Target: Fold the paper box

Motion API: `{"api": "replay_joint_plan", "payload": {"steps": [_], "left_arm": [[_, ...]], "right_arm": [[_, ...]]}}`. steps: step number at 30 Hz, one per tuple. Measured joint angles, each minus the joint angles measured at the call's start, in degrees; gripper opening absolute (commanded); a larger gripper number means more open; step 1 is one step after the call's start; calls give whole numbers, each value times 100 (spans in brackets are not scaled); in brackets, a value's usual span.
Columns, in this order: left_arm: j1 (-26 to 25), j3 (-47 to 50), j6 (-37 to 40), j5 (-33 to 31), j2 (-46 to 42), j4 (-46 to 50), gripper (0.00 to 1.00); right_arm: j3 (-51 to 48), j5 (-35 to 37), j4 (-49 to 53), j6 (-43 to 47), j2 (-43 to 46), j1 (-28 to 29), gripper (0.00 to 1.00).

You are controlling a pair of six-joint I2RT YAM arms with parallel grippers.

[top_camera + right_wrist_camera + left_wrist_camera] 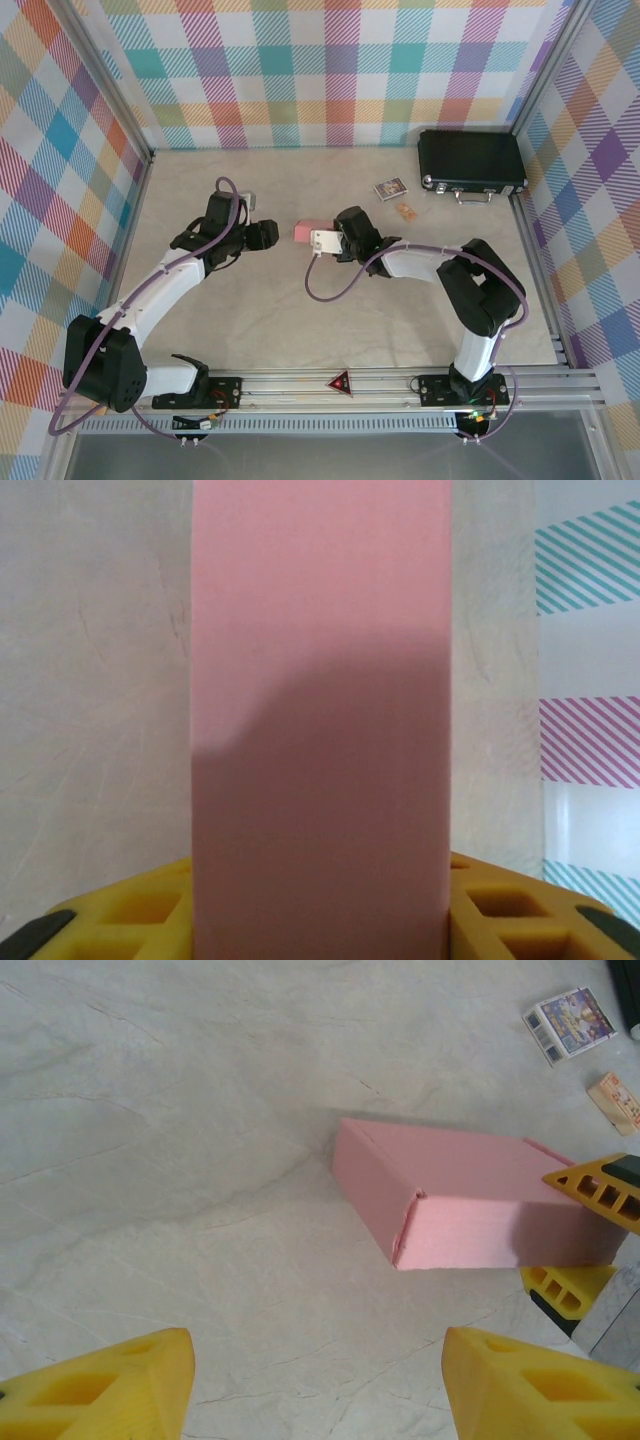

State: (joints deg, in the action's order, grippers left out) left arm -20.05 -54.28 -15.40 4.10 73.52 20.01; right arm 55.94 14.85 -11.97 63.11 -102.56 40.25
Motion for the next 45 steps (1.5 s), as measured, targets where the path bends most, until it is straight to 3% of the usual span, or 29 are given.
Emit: {"api": "replay_joint_plan", "payload": {"steps": [6, 14, 20, 24, 30, 36, 41, 45], "left_arm": [[2, 20, -2, -35, 0, 0, 66], [7, 22, -2, -50, 0, 0, 68], [24, 90, -2, -369, -4, -2, 73], [44, 203, 4, -1005, -4, 26, 83], [136, 284, 70, -2529, 146, 98, 98], [389, 358, 407, -3595, 514, -107, 100], [730, 688, 841, -3593, 704, -798, 100], [1193, 997, 975, -3005, 776, -1325, 100]], "right_arm": [[-437, 184, -153, 131, 0, 98, 67], [-649, 74, -7, -37, 188, 98, 72], [-925, -162, 11, -870, 907, 81, 73], [-957, -68, 4, -1891, 1366, -28, 74], [-1257, 514, 9, -3373, 2048, -568, 77], [-1558, 1029, 352, -4758, 2522, -1506, 79], [-1775, 1010, 568, -5661, 2800, -2269, 82], [-1958, 678, 603, -6087, 2835, -2778, 85]]}}
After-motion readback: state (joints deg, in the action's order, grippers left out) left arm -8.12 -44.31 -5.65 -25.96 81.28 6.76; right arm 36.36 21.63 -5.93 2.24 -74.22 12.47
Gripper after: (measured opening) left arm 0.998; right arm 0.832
